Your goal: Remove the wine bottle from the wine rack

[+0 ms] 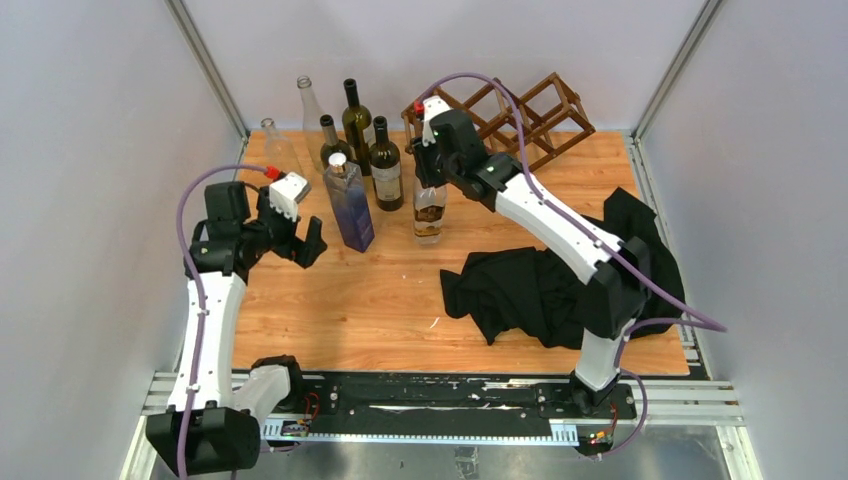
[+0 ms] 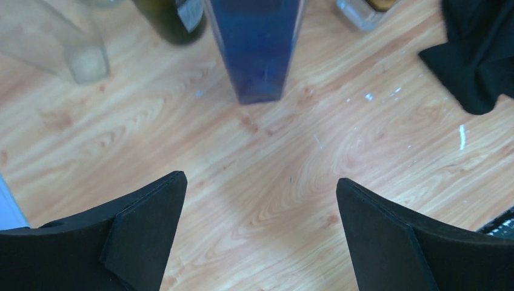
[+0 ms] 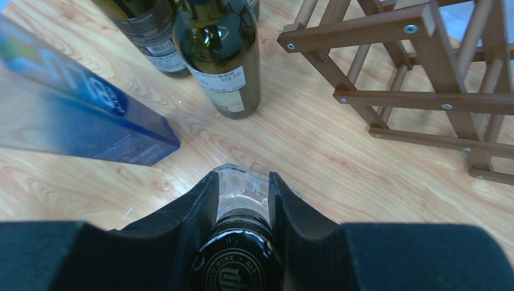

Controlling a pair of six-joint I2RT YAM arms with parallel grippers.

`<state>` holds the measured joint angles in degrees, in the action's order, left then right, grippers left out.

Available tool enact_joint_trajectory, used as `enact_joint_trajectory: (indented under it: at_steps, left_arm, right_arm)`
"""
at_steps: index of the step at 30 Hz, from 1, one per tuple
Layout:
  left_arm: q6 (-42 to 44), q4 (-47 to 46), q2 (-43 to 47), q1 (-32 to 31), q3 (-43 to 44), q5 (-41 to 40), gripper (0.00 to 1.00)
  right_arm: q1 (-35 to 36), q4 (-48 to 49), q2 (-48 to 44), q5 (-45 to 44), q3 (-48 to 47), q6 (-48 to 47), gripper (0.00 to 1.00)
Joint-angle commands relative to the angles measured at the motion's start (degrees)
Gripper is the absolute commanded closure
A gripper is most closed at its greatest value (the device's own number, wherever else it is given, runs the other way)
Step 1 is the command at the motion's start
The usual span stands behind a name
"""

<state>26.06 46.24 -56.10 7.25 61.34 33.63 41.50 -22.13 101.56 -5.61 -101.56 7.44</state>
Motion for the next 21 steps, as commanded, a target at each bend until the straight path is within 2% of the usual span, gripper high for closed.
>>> enact_joint_trajectory:
  at_steps: [1,7,17,19,21]
  left_arm:
    - [-6.04,-14.44,3.27,1.10,-9.38,-5.39,0.00]
    - [-12.28,-24.13,0.94,1.08,-15.22,-9.34,0.00]
    - [-19.52,-40.66,-2.83,1.01,-26.05,-11.64,0.00]
    - [-20.44,-44.29,-3.43,1.06,-28.02,-11.65,0.00]
    - [-21.31,-48.47,-3.88,0.99,-29.94,-12.09,0.00]
  right_arm:
    - [-0.70,3.92,2.57,-0.98,-6.19,-1.25,1.00]
    - [-1.03,4.02,7.22,-1.03,-9.11,-1.70,1.00]
    - [-1.16,8.70,9.71,-1.71,-7.51,-1.50,0.98]
    - [-1.17,8.71,9.31,-1.16,-6.84,-1.30,0.78]
    - [-1.07,9.01,8.18,-1.01,-5.23,-1.00,0.64]
